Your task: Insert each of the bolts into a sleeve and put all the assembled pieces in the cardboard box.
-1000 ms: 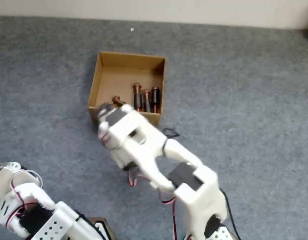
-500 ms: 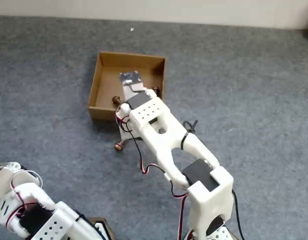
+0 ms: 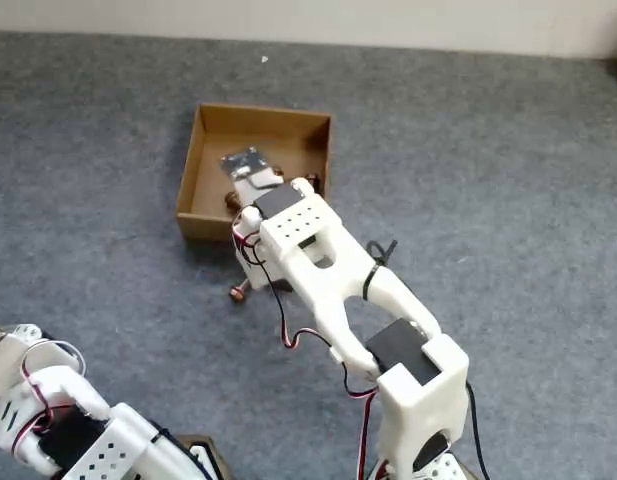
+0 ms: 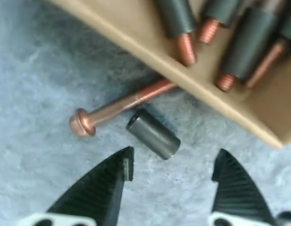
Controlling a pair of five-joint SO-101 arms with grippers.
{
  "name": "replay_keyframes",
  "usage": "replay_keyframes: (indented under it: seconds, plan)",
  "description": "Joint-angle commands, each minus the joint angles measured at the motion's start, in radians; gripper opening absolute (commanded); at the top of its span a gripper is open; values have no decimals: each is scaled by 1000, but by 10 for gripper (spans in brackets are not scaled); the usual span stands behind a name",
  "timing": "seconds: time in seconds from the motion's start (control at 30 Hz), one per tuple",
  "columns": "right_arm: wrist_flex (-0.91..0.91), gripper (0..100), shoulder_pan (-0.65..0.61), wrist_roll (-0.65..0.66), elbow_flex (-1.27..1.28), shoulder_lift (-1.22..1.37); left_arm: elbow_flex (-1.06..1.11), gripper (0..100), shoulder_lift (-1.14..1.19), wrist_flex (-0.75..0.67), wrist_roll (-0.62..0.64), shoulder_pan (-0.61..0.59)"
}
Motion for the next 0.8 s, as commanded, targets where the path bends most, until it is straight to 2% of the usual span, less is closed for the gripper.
replay_keyframes:
  seconds: [0.0, 0.23, 0.47, 0.77]
  plan:
    - [2, 192, -16, 118, -10, 19, -8, 11, -4, -31, -15, -10]
    - [-2, 176, -16, 140, -64, 206, -8, 11, -4, -31, -15, -10]
    - [-1, 78, -18, 140, -90, 231, -8, 11, -4, -31, -15, -10]
    - [64, 178, -84, 138, -87, 165, -8, 11, -4, -31, -15, -10]
